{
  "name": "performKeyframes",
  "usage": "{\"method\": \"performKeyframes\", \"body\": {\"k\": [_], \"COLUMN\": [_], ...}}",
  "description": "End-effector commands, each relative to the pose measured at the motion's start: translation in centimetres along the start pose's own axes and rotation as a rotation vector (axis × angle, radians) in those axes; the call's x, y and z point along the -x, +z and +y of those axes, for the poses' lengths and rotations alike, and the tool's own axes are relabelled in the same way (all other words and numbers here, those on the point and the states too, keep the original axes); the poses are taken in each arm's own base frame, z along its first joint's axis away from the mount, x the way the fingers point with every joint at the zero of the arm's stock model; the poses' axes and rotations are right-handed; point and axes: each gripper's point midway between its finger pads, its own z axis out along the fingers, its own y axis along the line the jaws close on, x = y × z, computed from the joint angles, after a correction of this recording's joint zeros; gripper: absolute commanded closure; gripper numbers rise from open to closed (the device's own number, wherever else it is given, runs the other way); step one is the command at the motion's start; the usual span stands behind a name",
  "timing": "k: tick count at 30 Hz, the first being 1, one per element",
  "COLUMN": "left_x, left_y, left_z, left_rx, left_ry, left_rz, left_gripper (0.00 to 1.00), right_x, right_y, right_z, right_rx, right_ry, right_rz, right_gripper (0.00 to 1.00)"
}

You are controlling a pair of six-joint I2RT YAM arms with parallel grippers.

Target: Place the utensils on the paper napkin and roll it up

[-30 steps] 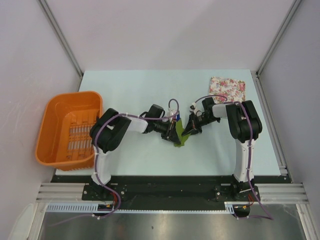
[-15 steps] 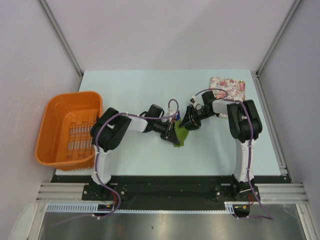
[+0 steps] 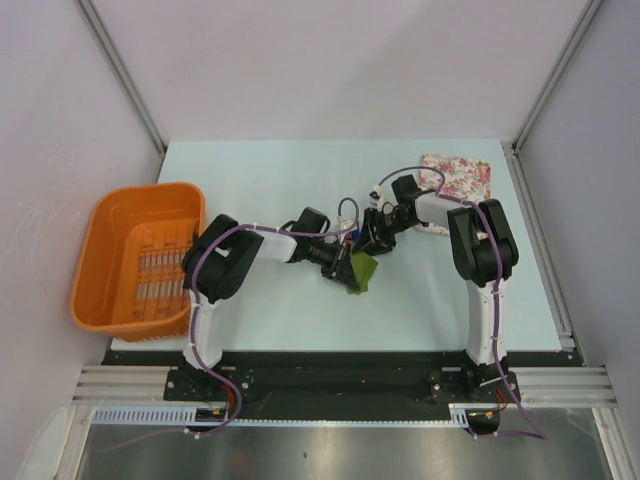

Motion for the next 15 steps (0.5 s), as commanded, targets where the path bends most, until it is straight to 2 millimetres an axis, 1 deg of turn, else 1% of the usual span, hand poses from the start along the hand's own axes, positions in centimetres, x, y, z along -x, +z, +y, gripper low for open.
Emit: {"method": "performKeyframes", "body": {"k": [1,2,4,5,7,8,9,10,11,14,15], "left_x": [-0.7,-0.7,-0.5,-0.4,-0.3,0.0,0.2,0.3,0.8,1.8,2.7], "left_y": [0.4,0.4,0.4,0.4,0.3,0.3,0.0,-0.1,-0.3,-1.4,-2.2], "left_z": [3.3,3.2,3.1,3.0,2.8,2.7,2.4,2.1,1.9,0.2,-0.9], "left_rx": [0.108,0.107,0.106,0.106,0.104,0.1,0.098,0.096,0.093,0.082,0.081], "left_ry": [0.007,0.01,0.006,0.008,-0.004,0.002,0.005,0.002,0.012,0.05,0.08], "left_rz": [0.011,0.01,0.007,0.003,-0.005,-0.014,-0.025,-0.031,-0.049,-0.102,-0.131], "left_gripper": [0.85,0.86,0.86,0.86,0.86,0.86,0.86,0.84,0.82,0.73,0.7], "right_x": [-2.1,-2.2,-2.5,-2.8,-2.5,-2.4,-2.1,-2.0,-1.9,-1.1,-0.8], "right_y": [1.7,1.7,1.9,2.0,2.0,1.9,1.7,1.7,1.6,1.1,1.0], "right_z": [-3.9,-3.4,-3.4,-3.2,-3.4,-3.3,-3.4,-3.6,-3.3,-2.5,-2.2], "right_rx": [-0.117,-0.087,-0.063,-0.035,-0.016,0.005,0.016,0.023,0.051,0.107,0.12], "right_ry": [0.014,0.018,0.04,0.055,0.073,0.08,0.082,0.09,0.097,0.08,0.067], "right_rz": [0.066,0.074,0.085,0.095,0.087,0.087,0.076,0.075,0.075,0.051,0.044], "right_gripper": [0.56,0.62,0.68,0.75,0.83,0.93,0.97,1.0,1.0,1.0,1.0]}}
